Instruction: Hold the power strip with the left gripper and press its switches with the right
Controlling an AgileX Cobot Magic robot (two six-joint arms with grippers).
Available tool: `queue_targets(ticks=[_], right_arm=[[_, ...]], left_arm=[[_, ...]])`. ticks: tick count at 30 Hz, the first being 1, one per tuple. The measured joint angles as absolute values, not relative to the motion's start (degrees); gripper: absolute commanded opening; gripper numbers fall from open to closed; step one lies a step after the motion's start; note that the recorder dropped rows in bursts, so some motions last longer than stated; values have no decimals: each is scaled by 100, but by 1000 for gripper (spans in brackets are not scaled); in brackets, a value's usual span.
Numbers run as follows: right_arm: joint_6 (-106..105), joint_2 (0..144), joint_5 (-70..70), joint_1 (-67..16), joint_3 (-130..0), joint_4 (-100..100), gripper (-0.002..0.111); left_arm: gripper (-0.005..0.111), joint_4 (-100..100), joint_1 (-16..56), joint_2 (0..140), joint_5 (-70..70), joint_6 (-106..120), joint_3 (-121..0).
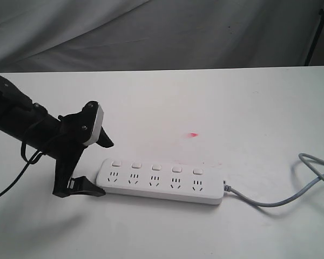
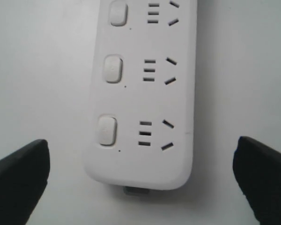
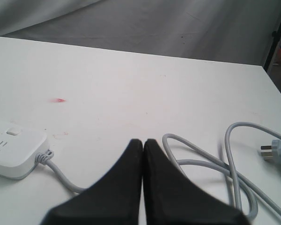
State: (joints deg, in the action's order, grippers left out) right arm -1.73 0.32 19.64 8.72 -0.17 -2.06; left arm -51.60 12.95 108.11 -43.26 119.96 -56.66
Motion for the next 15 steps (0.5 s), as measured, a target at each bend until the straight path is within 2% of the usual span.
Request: queue_targets(ticks=[15], right_arm=[[-173,32,1964,872,-17,-206,0]], left_arm=[[99,-5202,1295,11237,-4756,11996,-5927]])
